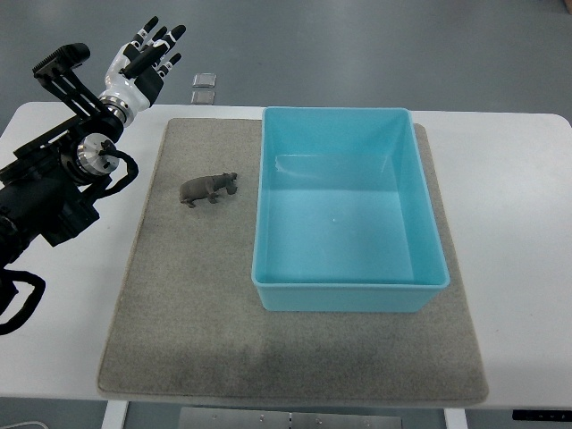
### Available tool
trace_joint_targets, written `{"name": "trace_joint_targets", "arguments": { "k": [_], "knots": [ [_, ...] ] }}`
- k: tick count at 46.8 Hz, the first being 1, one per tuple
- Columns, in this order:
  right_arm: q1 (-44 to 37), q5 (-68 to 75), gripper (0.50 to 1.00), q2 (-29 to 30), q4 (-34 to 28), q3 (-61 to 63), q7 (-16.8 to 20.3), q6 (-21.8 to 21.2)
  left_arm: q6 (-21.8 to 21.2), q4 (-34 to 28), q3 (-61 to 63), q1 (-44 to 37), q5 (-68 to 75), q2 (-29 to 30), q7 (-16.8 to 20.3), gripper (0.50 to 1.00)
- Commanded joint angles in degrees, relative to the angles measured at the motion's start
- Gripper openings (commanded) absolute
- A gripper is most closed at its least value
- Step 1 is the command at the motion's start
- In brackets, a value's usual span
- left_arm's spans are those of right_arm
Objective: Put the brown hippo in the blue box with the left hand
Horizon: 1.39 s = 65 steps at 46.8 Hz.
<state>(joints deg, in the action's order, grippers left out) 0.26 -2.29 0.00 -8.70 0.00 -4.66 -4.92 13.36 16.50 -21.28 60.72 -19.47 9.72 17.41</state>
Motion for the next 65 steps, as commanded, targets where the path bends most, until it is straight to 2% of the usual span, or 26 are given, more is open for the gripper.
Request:
{"name": "trace_joint_targets", "arguments": {
  "k": [1,26,41,51,65],
  "knots": [
    [0.00,0.00,0.936,0.00,0.00,0.00,0.00,0.00,0.00,0.02,0.80,0.10,0.66,-0.05,-0.01,0.994],
    [0.00,0.00,0.936,0.00,0.00,0.00,0.00,0.00,0.53,3.10,1.50,0.45,20.60,2.06,-0.53,0.994],
    [0.00,0.00,0.936,0.00,0.00,0.00,0.00,0.00,0.97,10.66,12.12,2.12,23.69,6.98,-0.53,0.994],
    [0.00,0.00,0.936,0.00,0.00,0.00,0.00,0.00,1.14,10.92,19.60,4.93,23.78,7.51,-0.44,0.994],
    [0.00,0.00,0.936,0.00,0.00,0.00,0.00,0.00,6.50,14.08,21.45,7.22,37.92,10.76,-0.44,0.994]
  ]
}}
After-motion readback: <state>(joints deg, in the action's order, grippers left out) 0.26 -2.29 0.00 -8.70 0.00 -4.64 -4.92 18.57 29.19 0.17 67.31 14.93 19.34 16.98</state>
